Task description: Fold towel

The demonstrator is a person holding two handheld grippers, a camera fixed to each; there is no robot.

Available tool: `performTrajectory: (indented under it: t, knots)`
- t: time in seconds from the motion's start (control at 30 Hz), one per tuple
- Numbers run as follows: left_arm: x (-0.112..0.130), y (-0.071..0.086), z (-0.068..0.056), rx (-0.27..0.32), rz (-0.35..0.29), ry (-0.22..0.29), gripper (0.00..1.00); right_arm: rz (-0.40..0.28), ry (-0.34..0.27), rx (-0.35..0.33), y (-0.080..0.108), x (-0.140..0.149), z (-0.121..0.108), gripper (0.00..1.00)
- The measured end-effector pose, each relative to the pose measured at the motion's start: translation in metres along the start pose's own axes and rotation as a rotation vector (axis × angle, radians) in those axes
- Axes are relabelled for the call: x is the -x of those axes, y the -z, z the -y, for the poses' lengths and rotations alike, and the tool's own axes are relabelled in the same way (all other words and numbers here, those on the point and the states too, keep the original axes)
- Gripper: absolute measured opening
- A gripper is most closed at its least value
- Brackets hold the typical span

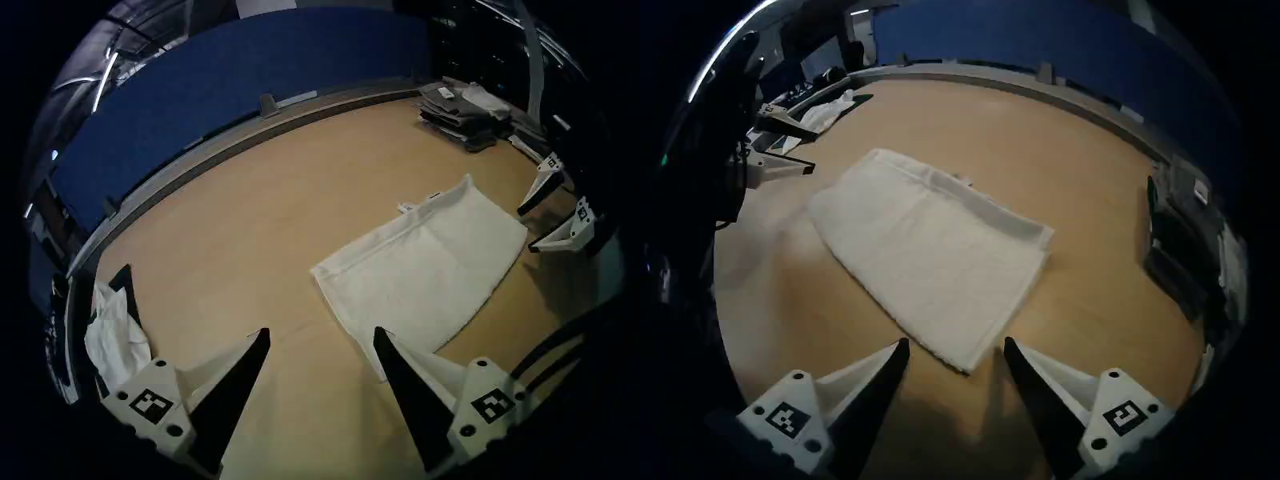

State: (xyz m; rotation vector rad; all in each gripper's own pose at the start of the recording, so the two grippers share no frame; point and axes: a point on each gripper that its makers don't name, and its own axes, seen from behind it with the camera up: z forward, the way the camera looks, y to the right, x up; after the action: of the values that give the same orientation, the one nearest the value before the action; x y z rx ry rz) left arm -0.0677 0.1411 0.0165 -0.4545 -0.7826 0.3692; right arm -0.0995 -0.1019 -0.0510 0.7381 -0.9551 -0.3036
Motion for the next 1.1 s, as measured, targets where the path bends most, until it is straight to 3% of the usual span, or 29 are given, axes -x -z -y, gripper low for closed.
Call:
performTrajectory:
  t: [0.03, 0.17, 0.43, 0.77, 1.1]
  knots:
    - [0.0, 0.0, 0.0, 0.0, 0.0, 0.0, 0.96, 0.005, 0.003, -0.003, -0.001, 0.002, 0.001, 0.89]
    - [0.0, 0.0, -0.001, 0.0, -0.001, 0.001, 0.96, 0.013, 0.006, -0.004, -0.003, 0.006, 0.002, 0.72]
    - [0.002, 0.0, -0.003, -0.002, 0.002, 0.004, 0.96, 0.013, -0.01, 0.013, -0.004, 0.009, -0.003, 0.29]
    - [0.007, 0.001, -0.003, -0.004, 0.009, 0.007, 0.96, 0.024, -0.006, 0.027, -0.006, 0.013, -0.006, 0.07]
    - [0.01, 0.003, 0.0, -0.007, 0.011, 0.014, 0.96, 0.015, -0.03, 0.039, -0.008, 0.009, -0.006, 0.03]
